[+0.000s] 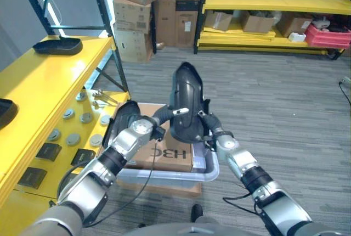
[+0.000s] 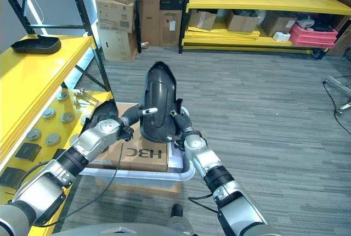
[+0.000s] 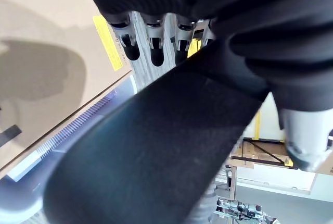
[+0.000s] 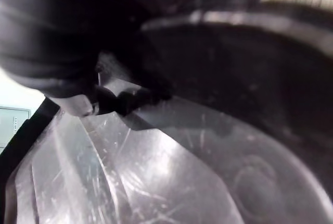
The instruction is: Move parts from the plastic box to the shelf.
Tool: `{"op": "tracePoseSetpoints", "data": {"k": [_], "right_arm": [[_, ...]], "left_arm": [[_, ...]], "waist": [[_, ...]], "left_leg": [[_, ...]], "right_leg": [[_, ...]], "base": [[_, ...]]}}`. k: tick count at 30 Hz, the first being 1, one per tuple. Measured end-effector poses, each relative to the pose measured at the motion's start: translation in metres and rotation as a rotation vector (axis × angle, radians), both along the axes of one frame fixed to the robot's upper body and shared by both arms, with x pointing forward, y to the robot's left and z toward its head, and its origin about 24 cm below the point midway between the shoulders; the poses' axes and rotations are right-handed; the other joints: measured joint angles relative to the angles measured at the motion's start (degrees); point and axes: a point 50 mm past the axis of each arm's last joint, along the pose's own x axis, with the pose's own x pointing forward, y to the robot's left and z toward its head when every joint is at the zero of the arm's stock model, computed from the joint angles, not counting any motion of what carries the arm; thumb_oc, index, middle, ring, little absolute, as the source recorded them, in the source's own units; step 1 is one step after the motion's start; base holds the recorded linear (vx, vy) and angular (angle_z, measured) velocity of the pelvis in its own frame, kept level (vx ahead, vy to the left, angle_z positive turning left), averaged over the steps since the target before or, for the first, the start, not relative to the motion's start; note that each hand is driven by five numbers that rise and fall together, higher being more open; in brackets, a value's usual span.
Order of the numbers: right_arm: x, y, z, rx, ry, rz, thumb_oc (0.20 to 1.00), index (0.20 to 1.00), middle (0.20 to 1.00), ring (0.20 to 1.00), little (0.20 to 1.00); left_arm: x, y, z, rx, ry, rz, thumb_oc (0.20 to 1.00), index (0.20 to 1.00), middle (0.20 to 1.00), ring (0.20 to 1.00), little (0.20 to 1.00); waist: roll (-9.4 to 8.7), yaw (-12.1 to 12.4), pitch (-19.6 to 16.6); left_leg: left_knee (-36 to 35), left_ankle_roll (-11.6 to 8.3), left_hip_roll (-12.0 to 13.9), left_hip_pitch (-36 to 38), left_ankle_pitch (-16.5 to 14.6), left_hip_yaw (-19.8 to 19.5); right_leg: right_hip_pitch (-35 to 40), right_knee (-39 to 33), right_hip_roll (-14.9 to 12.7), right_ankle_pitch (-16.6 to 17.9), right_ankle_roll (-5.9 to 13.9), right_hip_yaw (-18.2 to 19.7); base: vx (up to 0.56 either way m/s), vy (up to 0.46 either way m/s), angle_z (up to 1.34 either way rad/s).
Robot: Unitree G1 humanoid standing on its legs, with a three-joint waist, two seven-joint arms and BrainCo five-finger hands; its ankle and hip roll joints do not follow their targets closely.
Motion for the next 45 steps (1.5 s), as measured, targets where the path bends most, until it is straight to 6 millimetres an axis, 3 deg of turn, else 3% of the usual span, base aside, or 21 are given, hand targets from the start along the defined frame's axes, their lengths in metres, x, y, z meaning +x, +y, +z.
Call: {"op": "tracePoseSetpoints", "data": {"k": [1,2,12,21,22,23,28,32,34,38,40,42,45], "right_arm": [[0.0,0.001,0.0,0.002,0.0,-0.001,0.2,0.2,0.2,0.2,0.2],[0.0,0.0,0.0,0.0,0.0,-0.006,0.2,0.2,0.2,0.2,0.2],[-0.004,0.007,-0.013,0.003,0.005,-0.009,0.2,0.2,0.2,0.2,0.2],[-0.005,0.008,-0.018,0.037,0.016,0.005,0.2,0.2,0.2,0.2,0.2],[-0.005,0.008,-0.018,0.059,0.021,-0.001,0.42,0.42,0.42,0.42,0.42],[-0.005,0.008,-0.019,0.087,0.028,-0.01,1.0,1.0,1.0,1.0,1.0],[-0.004,0.008,-0.024,0.39,0.058,-0.114,1.0,1.0,1.0,1.0,1.0],[-0.002,-0.008,-0.026,0.475,0.024,-0.153,1.0,1.0,1.0,1.0,1.0],[-0.003,-0.026,-0.031,0.508,0.021,-0.222,1.0,1.0,1.0,1.0,1.0],[-0.013,-0.04,-0.031,0.502,0.008,-0.245,1.0,1.0,1.0,1.0,1.0],[-0.028,-0.04,-0.036,0.467,0.027,-0.223,1.0,1.0,1.0,1.0,1.0],[-0.056,-0.039,-0.05,0.404,0.088,-0.203,1.0,1.0,1.0,1.0,1.0],[-0.105,-0.052,-0.092,0.326,0.304,-0.263,1.0,1.0,1.0,1.0,1.0]], "left_arm": [[0.0,0.0,0.0,0.001,-0.002,-0.001,0.485,0.485,0.485,0.485,0.485],[0.0,0.0,0.0,0.002,-0.003,-0.001,0.2,0.2,0.2,0.2,0.2],[0.003,0.013,-0.002,0.136,-0.067,0.035,0.2,0.2,0.2,0.2,0.2],[0.002,0.014,-0.005,0.157,-0.063,0.026,0.2,0.2,0.2,0.2,0.2],[0.002,0.014,-0.005,0.157,-0.064,0.029,0.2,0.2,0.2,0.2,0.2],[0.002,0.013,-0.005,0.157,-0.064,0.031,0.2,0.2,0.2,0.2,0.2],[0.003,0.016,-0.003,0.152,-0.084,0.048,0.2,0.2,0.2,0.2,0.2],[0.003,0.015,-0.002,0.114,-0.087,0.061,0.2,0.2,0.2,0.2,0.2],[0.005,0.019,0.001,0.101,-0.109,0.077,0.2,0.2,0.2,0.2,0.2],[0.008,0.032,0.018,-0.007,-0.189,0.15,0.2,0.2,0.2,0.2,0.2],[0.004,0.038,0.027,-0.064,-0.239,0.193,0.2,0.2,0.2,0.2,0.2],[-0.006,0.05,0.029,-0.124,-0.275,0.264,0.2,0.2,0.2,0.2,0.2],[-0.016,0.07,0.022,-0.121,-0.284,0.363,0.2,0.2,0.2,0.2,0.2]], "waist": [[0.0,0.01,0.0],[-0.01,0.03,0.0],[-0.52,0.19,-0.34],[-0.52,0.67,-0.35],[-0.52,0.87,-0.35],[-0.52,1.06,-0.35],[-0.5,1.73,-0.37],[-0.49,2.22,-0.37],[-0.48,2.27,-0.37],[-0.48,2.0,-0.37],[-0.48,1.75,-0.37],[-0.45,1.31,-0.39],[-0.5,1.2,-0.4]], "left_leg": [[0.0,0.0,0.0,0.01,0.0,0.0],[0.0,0.0,0.0,0.01,0.0,0.0],[0.0,0.0,0.0,0.06,0.0,-0.04],[0.0,0.0,0.0,0.2,0.01,-0.58],[0.0,0.0,0.0,0.19,0.01,-0.6],[0.0,-0.01,0.0,0.21,0.01,-0.66],[0.0,-0.01,-0.06,0.46,0.02,-1.07],[0.0,0.0,-0.09,0.46,0.02,-1.24],[-0.01,0.0,-0.09,0.45,0.02,-1.38],[-0.03,0.0,0.01,0.33,0.01,-1.44],[-0.14,0.0,0.07,0.22,0.0,-1.49],[-0.31,-0.02,0.25,0.08,-0.1,-1.52],[-0.33,-0.07,0.77,-0.5,-0.33,-1.94]], "right_leg": [[0.01,0.0,0.0,0.0,0.0,0.0],[0.01,0.0,0.0,0.0,0.0,0.0],[0.1,0.0,-0.06,0.0,0.0,-0.09],[0.54,0.0,-0.1,-0.05,0.03,-0.59],[0.54,0.0,-0.11,-0.04,0.03,-0.62],[0.58,0.0,-0.11,-0.04,0.02,-0.66],[1.1,0.0,-0.27,-0.08,0.06,-1.02],[1.2,-0.01,-0.45,-0.11,0.11,-1.22],[1.29,-0.01,-0.7,-0.21,0.13,-1.46],[1.21,-0.02,-0.57,-0.33,0.14,-1.53],[1.15,-0.01,-0.27,-0.43,0.2,-1.56],[1.08,-0.02,-0.15,-0.64,0.25,-1.67],[0.95,-0.03,-0.08,-1.07,0.0,-2.42]], "base": [[0.0,0.0,0.0],[0.0,0.0,0.0],[0.0,0.0,0.0],[0.0,-0.001,0.02],[0.0,0.0,0.0],[0.0,0.0,0.0],[0.01,0.002,0.04],[0.01,-0.003,0.02],[0.0,0.0,0.0],[-0.01,-0.032,0.01],[-0.04,-0.065,0.01],[-0.04,-0.082,0.01],[-0.05,-0.117,0.1]]}}
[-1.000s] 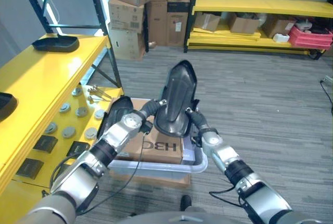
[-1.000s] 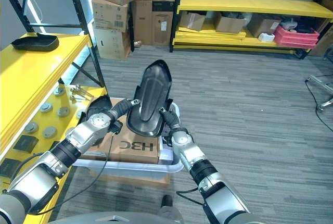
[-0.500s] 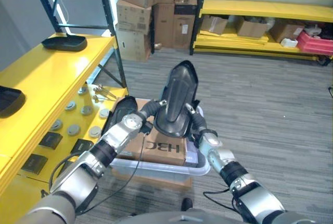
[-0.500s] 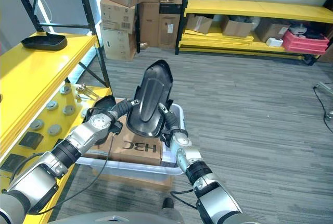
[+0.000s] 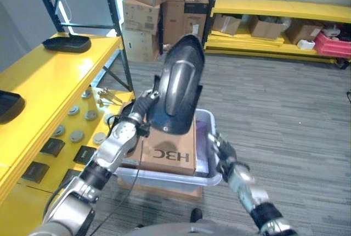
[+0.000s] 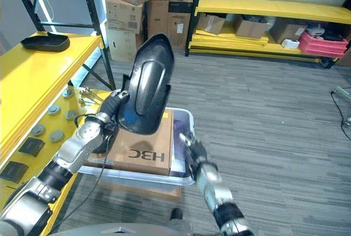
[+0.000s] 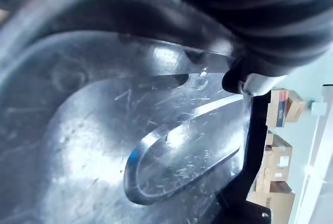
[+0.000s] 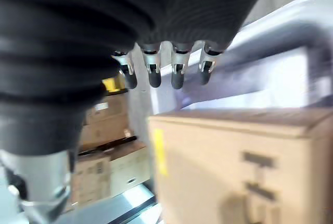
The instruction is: Move parts from the plastic box to the shelf.
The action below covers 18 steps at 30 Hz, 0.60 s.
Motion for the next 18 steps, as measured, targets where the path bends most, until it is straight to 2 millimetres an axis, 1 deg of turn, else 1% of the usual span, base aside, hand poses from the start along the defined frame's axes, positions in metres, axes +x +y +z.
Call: {"op": "tracePoseSetpoints", "data": {"k": [1,3,4,5,7,9,11,12,13,14,15,16,17,18], "right_arm": [[-0.015,-0.004,-0.01,-0.016,0.063,-0.004,1.0,1.0,1.0,1.0,1.0],[-0.042,-0.015,-0.028,-0.049,0.186,-0.013,1.0,1.0,1.0,1.0,1.0],[-0.054,-0.021,-0.035,-0.072,0.249,-0.013,1.0,1.0,1.0,1.0,1.0],[-0.063,-0.025,-0.039,-0.085,0.282,-0.005,1.0,1.0,1.0,1.0,1.0],[-0.067,-0.025,-0.041,-0.106,0.298,0.014,1.0,1.0,1.0,1.0,1.0],[-0.069,-0.027,-0.043,-0.163,0.314,0.047,1.0,1.0,1.0,1.0,1.0],[-0.07,-0.031,-0.043,-0.215,0.318,0.06,1.0,1.0,1.0,1.0,1.0],[-0.075,-0.036,-0.043,-0.248,0.334,0.05,1.0,1.0,1.0,1.0,1.0],[-0.084,-0.042,-0.045,-0.289,0.363,0.046,1.0,1.0,1.0,1.0,1.0],[-0.096,-0.048,-0.048,-0.326,0.405,0.045,1.0,1.0,1.0,1.0,1.0],[-0.108,-0.052,-0.051,-0.352,0.458,0.052,1.0,1.0,1.0,1.0,1.0],[-0.123,-0.056,-0.058,-0.375,0.523,0.054,1.0,1.0,1.0,1.0,1.0],[-0.134,-0.062,-0.061,-0.397,0.568,0.037,1.0,1.0,1.0,1.0,1.0],[-0.145,-0.065,-0.064,-0.419,0.605,0.036,1.0,1.0,1.0,1.0,1.0]], "left_arm": [[-0.003,0.009,-0.002,0.012,0.001,0.034,0.2,0.2,0.2,0.2,0.2],[-0.01,0.034,-0.001,0.021,-0.02,0.132,0.2,0.2,0.2,0.2,0.2],[-0.013,0.048,0.0,0.028,-0.037,0.198,0.2,0.2,0.2,0.2,0.2],[-0.02,0.067,0.004,0.038,-0.069,0.277,0.2,0.2,0.2,0.2,0.2],[-0.03,0.084,0.009,0.033,-0.1,0.351,0.2,0.2,0.2,0.2,0.2],[-0.039,0.1,0.013,0.043,-0.137,0.435,0.2,0.2,0.2,0.2,0.2],[-0.051,0.12,0.012,0.042,-0.141,0.516,0.2,0.2,0.2,0.2,0.2],[-0.059,0.128,0.011,0.047,-0.14,0.549,0.2,0.2,0.2,0.2,0.2],[-0.065,0.134,0.012,0.047,-0.145,0.572,0.2,0.2,0.2,0.2,0.2],[-0.064,0.134,0.014,0.044,-0.159,0.567,0.2,0.2,0.2,0.2,0.2],[-0.065,0.134,0.014,0.041,-0.167,0.57,0.2,0.2,0.2,0.2,0.2],[-0.066,0.135,0.015,0.038,-0.173,0.577,0.2,0.2,0.2,0.2,0.2],[-0.062,0.133,0.019,0.031,-0.188,0.57,0.2,0.2,0.2,0.2,0.2],[-0.062,0.134,0.023,0.034,-0.209,0.57,0.2,0.2,0.2,0.2,0.2]], "waist": [[0.01,-0.12,0.0],[0.0,-0.52,-0.01],[0.02,-0.24,0.0],[0.07,0.55,0.01],[0.2,1.61,0.08],[0.53,3.0,0.2],[1.37,4.97,0.49],[1.77,5.52,0.55],[1.81,5.47,0.64],[1.51,5.05,0.83],[1.67,5.75,0.86],[1.65,6.82,1.08],[1.66,5.5,1.52],[1.26,5.54,1.42]], "left_leg": [[-0.01,0.17,0.19,-0.64,-0.1,-0.54],[-0.02,-0.1,0.82,-1.45,0.02,-1.62],[-0.01,-0.25,1.17,-1.84,0.17,-2.34],[-0.01,-0.5,1.85,-2.28,0.33,-2.91],[-0.01,-0.85,2.35,-2.81,0.6,-3.99],[0.0,-1.22,2.79,-3.62,0.97,-5.69],[0.0,-1.25,2.95,-4.04,1.21,-6.58],[-0.03,-1.19,2.83,-4.71,1.29,-7.09],[-0.01,-0.56,3.3,-5.76,1.0,-3.7],[0.16,-0.61,4.25,-6.36,0.95,1.51],[0.35,-1.03,4.72,-6.57,1.28,4.86],[0.85,0.05,4.96,-7.31,2.48,9.26],[3.17,-0.21,5.13,-9.01,4.49,15.59],[2.85,-0.03,4.04,-9.0,4.44,15.89]], "right_leg": [[-0.12,0.0,0.13,-0.07,-0.06,-0.28],[-0.15,-0.13,0.47,-0.49,-0.39,-1.73],[-0.21,-0.12,0.84,-0.66,-0.58,-2.23],[-0.3,-0.3,1.45,-1.0,-1.0,-2.92],[-0.25,-0.35,2.02,-1.35,-1.36,-3.77],[0.08,-0.33,2.41,-1.84,-1.67,-5.5],[0.74,-0.22,2.49,-2.36,-1.59,-7.43],[1.03,0.02,2.22,-2.64,-1.35,-9.0],[1.54,0.03,1.25,-2.9,-1.34,-12.43],[2.46,-0.01,0.3,-3.81,-0.73,-16.15],[2.83,-0.01,-0.15,-4.25,-0.16,-17.65],[3.67,0.09,-1.13,-4.14,0.82,-19.87],[5.82,0.37,-1.84,-4.89,1.59,-24.08],[6.28,0.64,-2.38,-5.95,2.45,-23.18]], "base": [[-0.04,-0.128,0.18],[-0.03,-0.109,0.28],[-0.03,-0.127,0.29],[-0.02,-0.112,0.24],[0.0,-0.074,0.25],[0.01,-0.037,0.4],[-0.02,-0.016,0.48],[0.03,0.009,0.84],[0.03,0.025,1.53],[0.03,0.052,1.75],[-0.01,0.056,1.53],[0.03,0.108,1.62],[0.07,0.127,1.66],[0.09,0.164,1.53]]}}
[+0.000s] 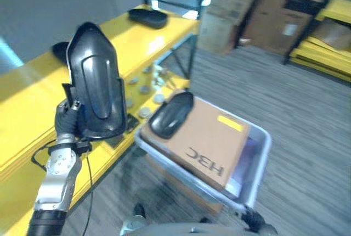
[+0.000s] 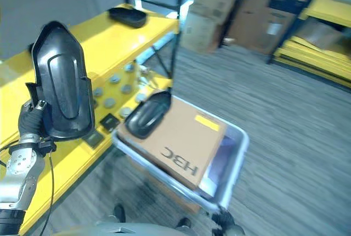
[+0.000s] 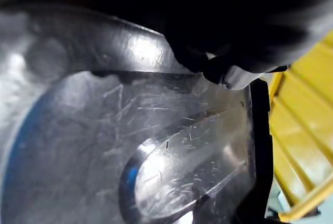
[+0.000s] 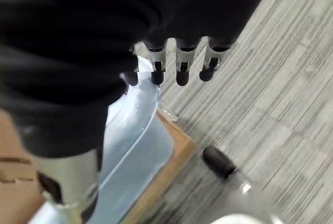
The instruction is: Move parts from the plastic box to the shelf.
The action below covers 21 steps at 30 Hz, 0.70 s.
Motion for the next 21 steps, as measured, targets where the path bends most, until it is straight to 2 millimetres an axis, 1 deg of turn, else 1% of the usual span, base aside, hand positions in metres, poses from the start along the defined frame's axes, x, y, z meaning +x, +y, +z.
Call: {"op": "tracePoseSetpoints", "data": {"k": [1,2,3,4,6,7,9,10,11,12,13,14,15,16,17,18,19,20,21], "right_arm": [[-0.003,-0.003,-0.003,-0.012,0.024,-0.009,1.0,1.0,1.0,1.0,1.0],[-0.001,-0.005,-0.008,-0.021,0.068,-0.012,1.0,1.0,1.0,1.0,1.0],[0.003,-0.006,-0.009,-0.023,0.086,-0.017,1.0,1.0,1.0,1.0,1.0],[0.003,-0.005,-0.011,-0.02,0.111,-0.023,1.0,1.0,1.0,1.0,1.0],[-0.005,-0.005,-0.014,-0.042,0.145,-0.035,1.0,1.0,1.0,1.0,1.0],[-0.007,-0.006,-0.014,-0.051,0.153,-0.039,1.0,1.0,1.0,1.0,1.0],[-0.012,-0.007,-0.015,-0.059,0.175,-0.035,1.0,1.0,1.0,1.0,1.0],[-0.014,-0.006,-0.016,-0.062,0.184,-0.039,1.0,1.0,1.0,1.0,1.0],[-0.016,-0.007,-0.016,-0.072,0.193,-0.045,1.0,1.0,1.0,1.0,1.0],[-0.018,-0.008,-0.016,-0.074,0.198,-0.047,1.0,1.0,1.0,1.0,1.0],[-0.017,-0.01,-0.015,-0.081,0.196,-0.05,1.0,1.0,1.0,1.0,1.0],[-0.016,-0.016,-0.014,-0.098,0.197,-0.052,1.0,1.0,1.0,1.0,1.0],[-0.017,-0.02,-0.013,-0.111,0.204,-0.056,1.0,1.0,1.0,1.0,1.0],[-0.018,-0.021,-0.013,-0.116,0.211,-0.06,1.0,1.0,1.0,1.0,1.0],[-0.025,-0.024,-0.013,-0.124,0.23,-0.08,1.0,1.0,1.0,1.0,1.0],[-0.029,-0.035,-0.01,-0.153,0.222,-0.101,1.0,1.0,1.0,1.0,1.0],[-0.031,-0.038,-0.009,-0.145,0.236,-0.087,1.0,1.0,1.0,1.0,1.0],[-0.028,-0.035,-0.011,-0.133,0.242,-0.098,1.0,1.0,1.0,1.0,1.0],[-0.026,-0.032,-0.013,-0.108,0.242,-0.104,1.0,1.0,1.0,1.0,1.0]], "left_arm": [[0.0,0.002,0.004,0.008,-0.015,0.007,0.2,0.2,0.2,0.2,0.2],[-0.001,0.009,0.01,0.037,-0.026,0.027,0.2,0.2,0.2,0.2,0.2],[-0.001,0.013,0.013,0.059,-0.028,0.039,0.2,0.2,0.2,0.2,0.2],[-0.001,0.016,0.015,0.08,-0.024,0.045,0.2,0.2,0.2,0.2,0.2],[0.0,0.023,0.014,0.096,-0.009,0.061,0.2,0.2,0.2,0.2,0.2],[-0.001,0.027,0.015,0.095,-0.012,0.074,0.2,0.2,0.2,0.2,0.2],[-0.002,0.031,0.017,0.097,-0.02,0.083,0.2,0.2,0.2,0.2,0.2],[-0.002,0.031,0.018,0.098,-0.027,0.079,0.2,0.2,0.2,0.2,0.2],[-0.002,0.031,0.019,0.099,-0.034,0.074,0.2,0.2,0.2,0.2,0.2],[-0.002,0.031,0.021,0.103,-0.045,0.063,0.2,0.2,0.2,0.2,0.2],[0.0,0.03,0.024,0.105,-0.055,0.055,0.2,0.2,0.2,0.2,0.2],[0.006,0.025,0.023,0.098,-0.055,0.038,0.2,0.2,0.2,0.2,0.2],[0.014,0.02,0.027,0.099,-0.068,0.014,0.2,0.2,0.2,0.2,0.2],[0.018,0.017,0.031,0.104,-0.082,0.0,0.2,0.2,0.2,0.2,0.2],[0.025,0.013,0.037,0.106,-0.104,-0.016,0.2,0.2,0.2,0.2,0.2],[0.041,0.0,0.037,0.099,-0.101,-0.055,0.2,0.2,0.2,0.2,0.2],[0.045,-0.006,0.035,0.107,-0.087,-0.084,0.2,0.2,0.2,0.2,0.2],[0.045,-0.006,0.039,0.126,-0.097,-0.094,0.2,0.2,0.2,0.2,0.2],[0.046,-0.008,0.041,0.123,-0.105,-0.096,0.2,0.2,0.2,0.2,0.2]], "waist": [[-0.84,0.97,0.21],[-1.78,2.46,1.1],[-2.59,2.89,1.37],[-3.04,3.27,1.48],[-3.22,4.41,1.52],[-3.27,4.66,1.54],[-3.24,5.09,1.57],[-3.31,5.49,1.6],[-3.05,5.43,1.73],[-2.78,5.18,1.89],[-2.44,5.14,2.45],[-0.81,4.69,3.56],[0.01,3.78,3.99],[0.0,3.69,4.11],[-1.71,2.81,4.63],[1.0,0.62,6.87],[2.18,-2.34,6.31],[1.89,-2.62,6.6],[1.65,-1.84,6.8]], "left_leg": [[-0.09,0.29,-0.59,0.31,-0.29,-0.76],[-0.04,0.9,-2.05,0.26,-0.82,-2.34],[0.02,1.09,-2.44,0.29,-0.9,-2.36],[0.0,1.38,-3.24,0.31,-1.13,-2.66],[-0.13,1.97,-4.39,0.88,-1.75,-2.74],[-0.23,2.12,-4.91,1.13,-1.96,-2.81],[-1.01,2.16,-5.45,2.15,-2.02,-2.97],[-1.2,1.6,-5.73,2.56,-2.77,-3.05],[-1.12,1.79,-5.77,2.77,-2.95,-3.92],[-1.17,2.13,-6.01,2.73,-3.26,-4.67],[-1.15,2.48,-6.4,2.23,-3.5,-5.64],[-0.89,2.89,-6.09,1.99,-3.77,-7.64],[-1.14,3.15,-6.6,1.66,-3.95,-9.52],[-1.17,3.3,-7.35,1.6,-4.05,-10.8],[2.31,5.42,-9.45,0.92,-4.35,-11.66],[4.56,8.8,-10.43,0.73,-3.91,-17.81],[3.86,8.77,-9.22,0.0,-4.04,-20.12],[1.99,7.27,-9.16,-0.21,-3.02,-21.19],[0.9,6.4,-9.29,-0.43,-2.98,-22.13]], "right_leg": [[-0.36,0.78,-0.33,-0.73,0.34,2.19],[-1.31,1.78,-1.07,-1.22,0.5,5.38],[-1.48,2.14,-1.58,-0.99,0.46,6.27],[-1.37,2.15,-1.86,-0.94,0.35,6.76],[-0.99,2.26,-2.82,-0.77,0.21,7.35],[-0.66,2.21,-3.26,-0.64,0.45,7.4],[0.12,2.1,-3.59,-0.62,0.47,7.39],[0.76,2.31,-3.84,-0.76,0.59,7.48],[0.6,4.22,-4.39,-1.06,1.25,7.35],[-0.11,6.57,-5.04,-1.6,1.55,7.67],[-1.36,10.38,-6.2,-2.16,2.39,8.42],[-3.44,17.06,-7.31,-2.21,2.46,9.76],[-6.78,24.88,-9.06,-1.9,2.27,12.31],[-9.21,29.32,-10.31,-1.41,2.26,14.68],[-11.49,35.63,-12.52,-0.86,2.45,18.77],[-15.16,47.51,-11.0,3.18,-0.49,26.89],[-18.66,48.97,-5.92,-1.09,1.73,32.44],[-22.49,45.85,-2.44,-3.86,2.1,33.36],[-24.71,41.68,0.38,-6.41,1.0,33.85]], "base": [[0.08,0.148,0.7],[0.1,0.141,0.23],[0.11,0.133,0.18],[0.13,0.138,0.15],[0.14,0.142,0.06],[0.16,0.166,0.01],[0.15,0.175,0.04],[0.13,0.168,0.08],[0.14,0.192,0.24],[0.18,0.242,0.3],[0.17,0.227,0.42],[0.2,0.236,0.64],[0.12,0.156,0.75],[0.1,0.071,0.78],[0.03,-0.044,1.18],[0.18,-0.151,1.94],[0.2,-0.199,1.88],[0.25,-0.249,1.21],[0.21,-0.251,0.59]]}}
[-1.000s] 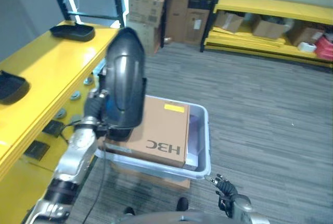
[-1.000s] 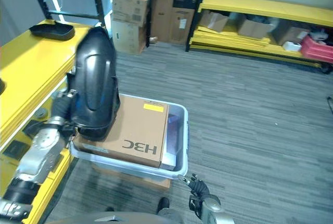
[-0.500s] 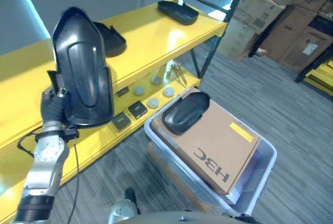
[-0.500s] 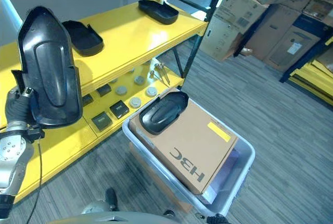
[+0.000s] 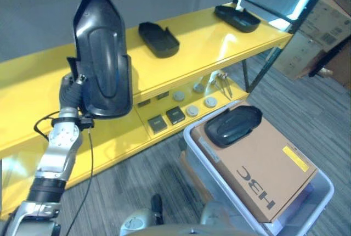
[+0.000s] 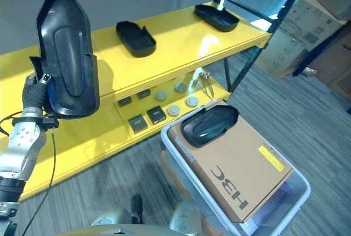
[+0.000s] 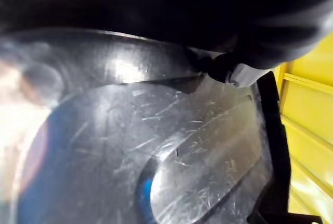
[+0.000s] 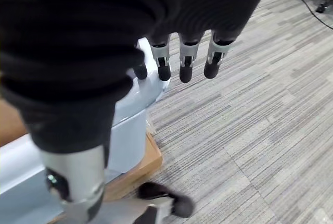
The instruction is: Move parts from the plastic box to the shelf.
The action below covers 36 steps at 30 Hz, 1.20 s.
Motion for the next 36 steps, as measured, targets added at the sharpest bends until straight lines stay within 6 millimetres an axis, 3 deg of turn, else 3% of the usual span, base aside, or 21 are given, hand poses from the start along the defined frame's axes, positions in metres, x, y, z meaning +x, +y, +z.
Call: {"op": "tracePoseSetpoints", "data": {"k": [1,2,3,4,5,6,8,10,13,14,15,18,19,22,24,25,27,30,31,33,36], "right_arm": [[0.001,0.003,-0.001,0.018,0.0,0.002,1.0,1.0,1.0,1.0,1.0],[-0.001,0.008,-0.004,0.037,0.004,-0.003,1.0,1.0,1.0,1.0,1.0],[-0.006,0.016,-0.008,0.065,0.015,-0.009,1.0,1.0,1.0,1.0,1.0],[-0.005,0.026,-0.011,0.104,0.006,-0.003,1.0,1.0,1.0,1.0,1.0],[-0.021,0.029,-0.014,0.102,0.063,-0.03,1.0,1.0,1.0,1.0,1.0],[-0.028,0.031,-0.015,0.115,0.087,-0.032,1.0,1.0,1.0,1.0,1.0],[-0.027,0.034,-0.015,0.135,0.082,-0.02,1.0,1.0,1.0,1.0,1.0],[-0.007,0.035,-0.014,0.151,0.01,0.006,1.0,1.0,1.0,1.0,1.0],[0.02,0.039,-0.012,0.174,-0.069,0.046,1.0,1.0,1.0,1.0,1.0],[0.032,0.04,-0.009,0.174,-0.112,0.063,1.0,1.0,1.0,1.0,1.0],[0.04,0.043,-0.008,0.183,-0.137,0.085,1.0,1.0,1.0,1.0,1.0],[0.047,0.051,-0.008,0.212,-0.145,0.133,1.0,1.0,1.0,1.0,1.0],[0.043,0.054,-0.009,0.238,-0.129,0.146,1.0,1.0,1.0,1.0,1.0],[0.038,0.063,-0.011,0.268,-0.108,0.155,1.0,1.0,1.0,1.0,1.0],[0.036,0.065,-0.012,0.277,-0.107,0.145,1.0,1.0,1.0,1.0,1.0],[0.035,0.064,-0.012,0.275,-0.103,0.143,1.0,1.0,1.0,1.0,1.0],[0.042,0.055,-0.008,0.253,-0.117,0.154,1.0,1.0,1.0,1.0,1.0],[0.047,0.024,0.002,0.174,-0.115,0.166,1.0,1.0,1.0,1.0,1.0],[0.049,0.018,0.004,0.161,-0.118,0.162,1.0,1.0,1.0,1.0,1.0],[0.045,0.008,0.007,0.135,-0.106,0.164,1.0,1.0,1.0,1.0,1.0],[0.016,0.004,0.002,0.143,-0.017,0.143,1.0,1.0,1.0,1.0,1.0]], "left_arm": [[0.001,-0.003,-0.002,-0.003,0.007,-0.003,0.2,0.2,0.2,0.2,0.2],[0.003,-0.008,-0.004,0.002,0.025,-0.022,0.2,0.2,0.2,0.2,0.2],[0.003,-0.012,-0.009,0.004,0.047,-0.035,0.2,0.2,0.2,0.2,0.2],[0.007,-0.016,-0.011,0.008,0.058,-0.05,0.2,0.2,0.2,0.2,0.2],[0.006,-0.022,-0.019,-0.006,0.085,-0.064,0.2,0.2,0.2,0.2,0.2],[0.004,-0.024,-0.024,-0.015,0.097,-0.062,0.2,0.2,0.2,0.2,0.2],[-0.005,-0.023,-0.031,-0.018,0.129,-0.059,0.2,0.2,0.2,0.2,0.2],[-0.007,-0.031,-0.027,-0.014,0.121,-0.087,0.2,0.2,0.2,0.2,0.2],[-0.005,-0.037,-0.026,0.005,0.131,-0.106,0.2,0.2,0.2,0.2,0.2],[-0.005,-0.038,-0.028,0.001,0.141,-0.103,0.2,0.2,0.2,0.2,0.2],[-0.004,-0.04,-0.029,-0.003,0.157,-0.107,0.2,0.2,0.2,0.2,0.2],[0.0,-0.046,-0.029,0.004,0.18,-0.122,0.2,0.2,0.2,0.2,0.2],[0.005,-0.052,-0.03,0.006,0.203,-0.134,0.2,0.2,0.2,0.2,0.2],[0.02,-0.06,-0.03,0.024,0.243,-0.142,0.2,0.2,0.2,0.2,0.2],[0.032,-0.059,-0.031,0.038,0.281,-0.116,0.2,0.2,0.2,0.2,0.2],[0.045,-0.059,-0.03,0.056,0.307,-0.091,0.2,0.2,0.2,0.2,0.2],[0.061,-0.047,-0.029,0.06,0.354,0.0,0.2,0.2,0.2,0.2,0.2],[0.077,-0.026,-0.038,0.067,0.446,0.145,0.2,0.2,0.2,0.2,0.2],[0.08,-0.016,-0.038,0.062,0.471,0.194,0.2,0.2,0.2,0.2,0.2],[0.079,0.004,-0.039,0.073,0.504,0.287,0.2,0.2,0.2,0.2,0.2],[0.078,0.01,-0.035,0.088,0.489,0.315,0.2,0.2,0.2,0.2,0.2]], "waist": [[0.41,-0.33,0.19],[-0.51,-1.69,-0.2],[-1.64,-2.17,-0.57],[-4.69,-3.35,-0.6],[-4.49,-4.92,-0.34],[-4.84,-4.75,-0.43],[-4.65,-4.3,-0.45],[-3.16,-3.46,-1.55],[-2.76,-3.62,-3.82],[-2.57,-3.57,-4.07],[-2.42,-3.81,-4.66],[-2.98,-5.22,-5.41],[-3.16,-6.31,-5.66],[-4.61,-8.91,-5.92],[-4.71,-11.08,-5.95],[-4.36,-12.39,-5.83],[-3.35,-13.37,-5.25],[0.95,-15.22,-4.63],[1.19,-15.76,-4.18],[0.44,-17.41,-3.76],[-0.62,-18.34,-3.63]], "left_leg": [[-0.22,-0.23,0.01,-0.83,-0.19,-2.16],[-1.42,-1.41,-0.38,-0.92,-0.72,-3.17],[-2.38,-6.8,-1.8,-0.57,-3.19,-3.29],[4.72,-3.65,-4.64,-2.39,-4.55,-5.39],[6.01,-1.0,-4.68,-1.51,-2.65,-6.16],[6.08,-0.54,-4.47,-1.22,-2.49,-6.19],[3.67,0.09,-3.32,0.11,-1.39,-6.27],[0.96,-1.19,-2.35,0.12,-0.51,-6.5],[-1.62,-3.13,-1.72,0.51,0.93,-7.48],[-2.01,-3.47,-1.34,1.14,1.18,-7.54],[-2.05,-3.79,-0.51,1.17,1.17,-7.58],[-1.92,-4.37,1.36,0.84,0.87,-7.03],[-1.91,-5.37,2.67,0.77,0.13,-6.05],[0.78,-5.55,5.53,-0.02,-1.73,1.23],[2.24,-7.0,9.89,0.08,-1.86,5.52],[2.03,-8.8,12.24,0.08,-0.84,7.43],[1.15,-9.4,14.23,0.97,-0.24,8.64],[-3.52,-9.41,14.06,3.93,1.21,9.14],[-3.74,-11.46,13.53,4.01,2.63,9.3],[-3.74,-10.11,10.69,3.84,1.82,10.6],[-3.73,-8.86,7.94,3.6,1.41,11.55]], "right_leg": [[0.29,-6.71,2.49,-0.47,-0.6,0.47],[0.64,-14.94,4.7,-0.4,-0.86,0.47],[0.47,-21.85,5.77,0.32,-1.54,1.96],[0.95,-26.8,4.89,0.98,0.06,7.03],[1.96,-31.01,7.11,4.66,-0.15,12.26],[2.0,-30.76,8.38,5.58,-0.79,13.4],[1.26,-26.77,10.27,6.19,-2.15,11.96],[1.35,-24.46,10.29,5.97,-2.35,9.82],[9.22,-31.14,9.78,5.42,-3.28,9.53],[12.76,-35.49,9.93,6.32,-5.32,9.24],[14.42,-38.43,10.33,7.72,-5.53,7.97],[16.43,-41.01,11.65,8.65,-7.43,6.22],[16.83,-41.09,12.36,8.23,-8.71,4.82],[16.6,-41.23,11.25,7.95,-10.42,1.38],[16.64,-41.37,10.81,7.91,-10.98,-0.18],[16.53,-41.33,10.54,7.18,-10.96,-0.68],[15.91,-41.34,10.03,7.55,-10.24,0.06],[14.61,-40.87,10.1,7.93,-7.79,1.27],[14.11,-40.56,9.52,7.95,-6.76,2.25],[13.37,-40.61,7.08,8.72,-4.9,3.44],[12.69,-40.84,4.57,9.78,-3.04,4.47]], "base": [[0.23,-0.254,0.95],[0.23,-0.247,1.21],[0.25,-0.238,1.46],[0.29,-0.266,1.83],[0.24,-0.248,1.69],[0.18,-0.231,1.3],[0.11,-0.231,0.48],[0.12,-0.242,0.39],[0.09,-0.214,0.37],[0.06,-0.187,0.16],[0.06,-0.175,0.09],[0.05,-0.137,0.26],[0.06,-0.108,0.44],[0.02,-0.004,0.57],[0.03,0.077,0.57],[0.05,0.112,0.56],[0.06,0.181,0.02],[0.07,0.161,-0.34],[0.04,0.119,-0.37],[0.01,0.109,-0.26],[0.04,0.154,-0.09]]}}
